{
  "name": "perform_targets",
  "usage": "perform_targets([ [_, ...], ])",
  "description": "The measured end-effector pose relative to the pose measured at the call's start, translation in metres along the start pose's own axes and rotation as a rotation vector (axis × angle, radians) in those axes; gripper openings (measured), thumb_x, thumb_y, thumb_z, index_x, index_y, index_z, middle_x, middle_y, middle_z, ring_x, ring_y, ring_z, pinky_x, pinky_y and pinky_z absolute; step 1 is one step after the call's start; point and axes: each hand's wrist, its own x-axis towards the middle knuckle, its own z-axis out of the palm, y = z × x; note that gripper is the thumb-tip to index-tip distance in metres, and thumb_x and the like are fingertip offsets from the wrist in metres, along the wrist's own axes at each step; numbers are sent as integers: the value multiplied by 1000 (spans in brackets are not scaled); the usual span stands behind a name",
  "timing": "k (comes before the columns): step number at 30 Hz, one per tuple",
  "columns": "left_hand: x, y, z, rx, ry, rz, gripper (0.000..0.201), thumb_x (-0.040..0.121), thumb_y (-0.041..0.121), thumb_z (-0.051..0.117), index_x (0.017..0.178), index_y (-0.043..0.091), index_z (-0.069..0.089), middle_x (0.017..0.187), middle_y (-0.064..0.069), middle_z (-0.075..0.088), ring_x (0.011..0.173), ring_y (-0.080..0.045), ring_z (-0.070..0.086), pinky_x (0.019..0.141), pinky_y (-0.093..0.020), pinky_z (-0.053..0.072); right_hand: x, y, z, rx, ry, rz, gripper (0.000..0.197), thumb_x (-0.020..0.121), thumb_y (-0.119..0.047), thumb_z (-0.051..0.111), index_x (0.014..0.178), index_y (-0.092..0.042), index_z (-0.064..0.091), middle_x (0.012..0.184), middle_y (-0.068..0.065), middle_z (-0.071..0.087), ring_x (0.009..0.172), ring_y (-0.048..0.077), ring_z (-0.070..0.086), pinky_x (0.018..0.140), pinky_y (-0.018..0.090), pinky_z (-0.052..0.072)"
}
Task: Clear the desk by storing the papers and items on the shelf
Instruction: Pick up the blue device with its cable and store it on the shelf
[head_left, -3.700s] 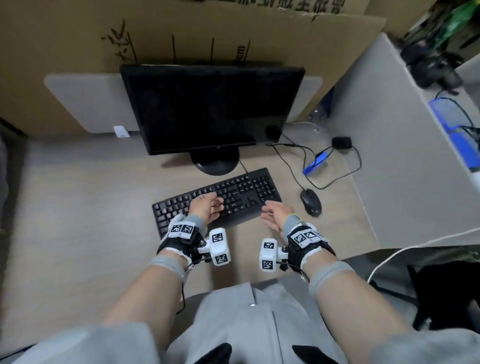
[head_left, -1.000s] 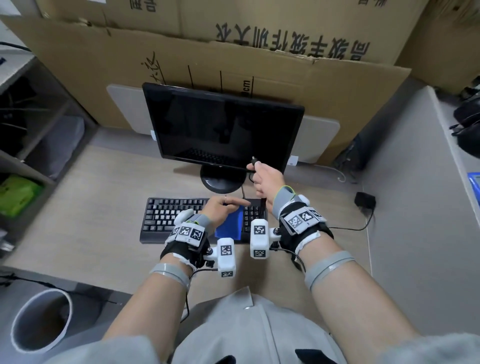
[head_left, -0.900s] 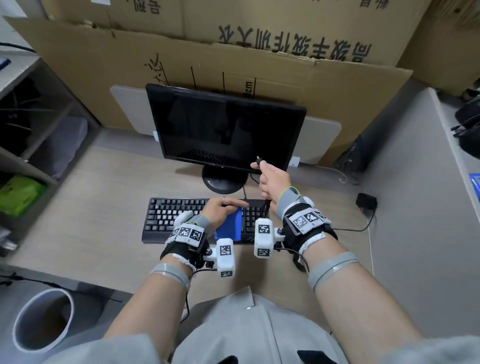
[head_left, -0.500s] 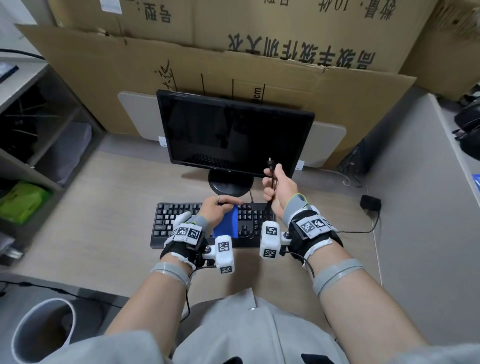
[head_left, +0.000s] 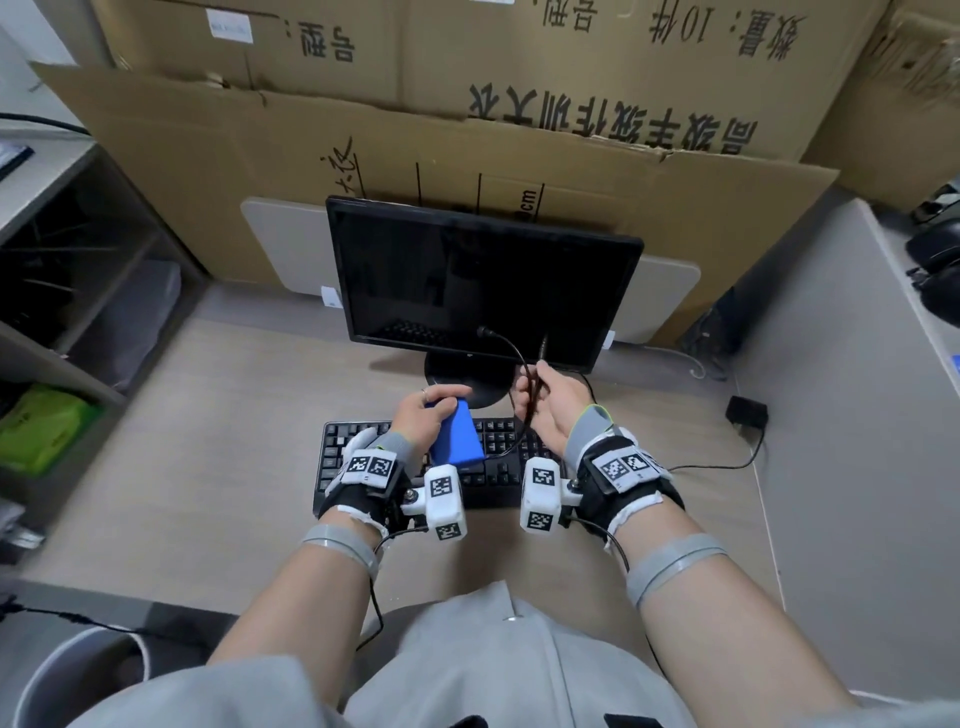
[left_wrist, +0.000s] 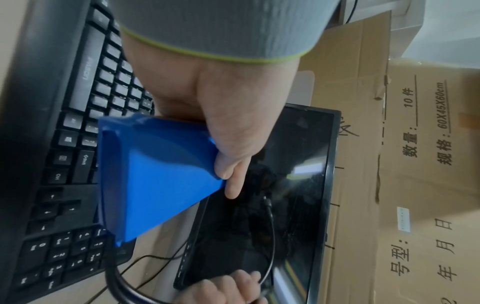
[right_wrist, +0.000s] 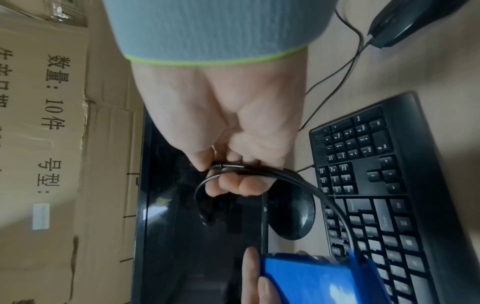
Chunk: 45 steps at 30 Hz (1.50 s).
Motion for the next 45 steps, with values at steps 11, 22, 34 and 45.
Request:
perform_targets([
  [11, 1, 7, 17, -68, 18, -64, 26, 98, 17, 52, 95, 29, 74, 101, -9, 64, 84, -23, 57, 75, -35, 50, 18, -32, -13, -9, 241, -133, 23, 96, -9, 37, 79, -14, 52, 60, -3, 33, 33, 6, 21, 34, 15, 14],
  [22, 5, 0, 21, -315, 225, -164, 35, 97, 13, 56, 127, 30, 59, 117, -15, 61, 82, -23, 63, 64, -32, 57, 24, -32, -27, -42, 71, 149, 55, 90, -53, 57, 134, -23, 41, 118, 12, 56, 108, 30, 63, 91, 42, 54],
  [34, 9, 3, -19, -489, 137, -360, 60, 78, 28, 76, 127, 1, 54, 105, -20, 64, 76, -31, 65, 48, -31, 55, -10, 15, 28, -362, -109, 192, 23, 90, 6, 58, 113, 7, 53, 96, 21, 68, 97, 36, 70, 85, 33, 59],
  [45, -13, -21, -87, -585, 133, -288, 51, 87, 23, 71, 125, -3, 51, 107, -24, 65, 77, -31, 67, 56, -37, 58, -25, 47, 98, -571, -176, -150, 37, 85, -4, 70, 122, 2, 64, 96, 14, 73, 76, 15, 70, 68, 23, 56],
])
